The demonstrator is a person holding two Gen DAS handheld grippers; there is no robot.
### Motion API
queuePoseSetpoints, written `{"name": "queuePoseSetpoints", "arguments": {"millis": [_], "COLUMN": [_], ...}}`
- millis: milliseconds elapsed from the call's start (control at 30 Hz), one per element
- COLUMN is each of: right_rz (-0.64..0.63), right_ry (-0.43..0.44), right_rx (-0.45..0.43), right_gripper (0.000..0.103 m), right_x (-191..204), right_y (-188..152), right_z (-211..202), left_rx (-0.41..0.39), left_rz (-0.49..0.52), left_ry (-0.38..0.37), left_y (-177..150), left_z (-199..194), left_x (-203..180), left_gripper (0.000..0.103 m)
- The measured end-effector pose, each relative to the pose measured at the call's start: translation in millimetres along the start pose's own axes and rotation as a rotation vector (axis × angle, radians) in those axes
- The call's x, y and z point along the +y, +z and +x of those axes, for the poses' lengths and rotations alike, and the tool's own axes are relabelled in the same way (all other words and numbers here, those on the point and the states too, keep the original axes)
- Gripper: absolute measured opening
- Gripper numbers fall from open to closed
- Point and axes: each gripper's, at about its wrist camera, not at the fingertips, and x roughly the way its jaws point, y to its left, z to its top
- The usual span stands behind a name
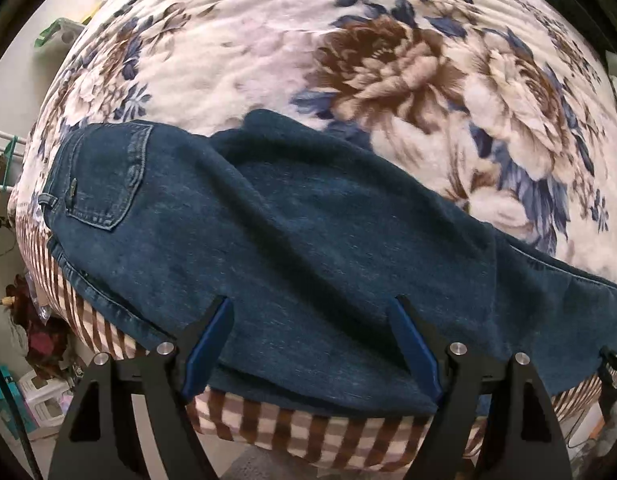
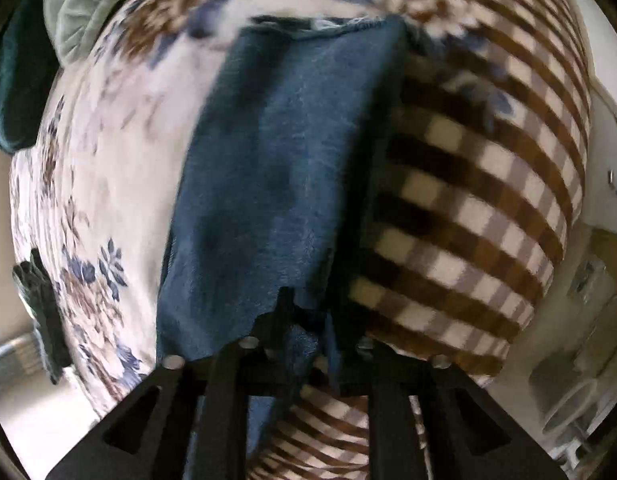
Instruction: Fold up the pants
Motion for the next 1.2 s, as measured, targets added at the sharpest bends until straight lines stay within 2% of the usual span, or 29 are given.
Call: {"name": "queuePoseSetpoints", "arguments": {"millis": [67,133,200,300,333,367,400,433,500,567,667,767,833,900,967,1033,1100,1200], "right_rz": [-0.002,0.002,0.013,0.058,0.069,0.06,0.044,0.011,-0.084,-0.176,-0.193,-0.184,-0.202,-0.191,-0.122,-0.085,-0.098,-0.124], "right_ry": [0.012,0.005,-0.012,-0.035,-0.029,-0.016,-0.014,-0.021,-0.059,-0.037,0.041,0.104,0.094,-0.011,-0.054,-0.008,-0.041,-0.019], "right_rx": [-0.053,-0.105,-0.153,-0.156,-0.156,-0.159,-0.173,-0.192,-0.253,-0.33,-0.409,-0.441,-0.415,-0.305,-0.198,-0.179,-0.199,-0.195], "right_gripper": [0.03,0.057,0.063,0.063,0.061,0.054,0.023,0.007,0.006,0.006,0.005,0.005,0.006,0.006,0.008,0.016,0.019,0.02], "right_x": [-3.4,-8.2,-12.7,-22.0,-23.6,-21.7,-17.9,-13.4,4.6,23.9,38.4,32.0,18.5,7.6,-11.1,-22.9,-23.5,-20.2], "right_y": [5.4,10.7,22.6,48.7,56.2,63.8,65.2,67.7,65.1,54.5,41.6,41.4,47.5,59.5,69.8,74.4,75.0,78.9], "right_z": [-14.4,-30.7,-42.2,-36.2,-32.4,-28.2,-26.5,-28.9,-36.9,-56.6,-83.1,-98.2,-94.3,-66.9,-44.5,-44.7,-53.6,-56.9], "left_rx": [-0.005,-0.01,-0.014,-0.022,-0.023,-0.025,-0.026,-0.028,-0.036,-0.051,-0.067,-0.069,-0.065,-0.06,-0.052,-0.049,-0.046,-0.03], "left_rz": [0.013,0.034,0.05,0.071,0.077,0.083,0.088,0.094,0.105,0.116,0.123,0.115,0.114,0.111,0.114,0.118,0.124,0.126], "left_ry": [-0.005,-0.007,-0.003,-0.002,-0.002,-0.003,-0.002,-0.002,-0.003,0.003,0.008,0.009,0.011,0.012,0.009,0.006,0.007,0.0], "left_y": [-0.8,-1.2,-0.4,1.9,2.7,3.2,3.6,4.2,5.0,5.3,2.7,2.8,3.7,3.1,1.8,0.1,-2.8,-7.3], "left_z": [-2.2,-4.0,-4.8,-5.3,-5.5,-6.1,-6.4,-7.3,-9.8,-15.1,-22.3,-24.1,-21.9,-19.5,-16.2,-14.0,-12.1,-6.5], "left_x": [-8.4,-19.1,-28.4,-41.6,-45.6,-50.3,-53.4,-56.4,-61.3,-65.6,-72.8,-74.4,-72.6,-71.3,-69.9,-68.2,-70.7,-75.0], "left_gripper": [0.079,0.079,0.079,0.079,0.079,0.079,0.079,0.079,0.079,0.079,0.079,0.079,0.079,0.079,0.079,0.079,0.079,0.079]}}
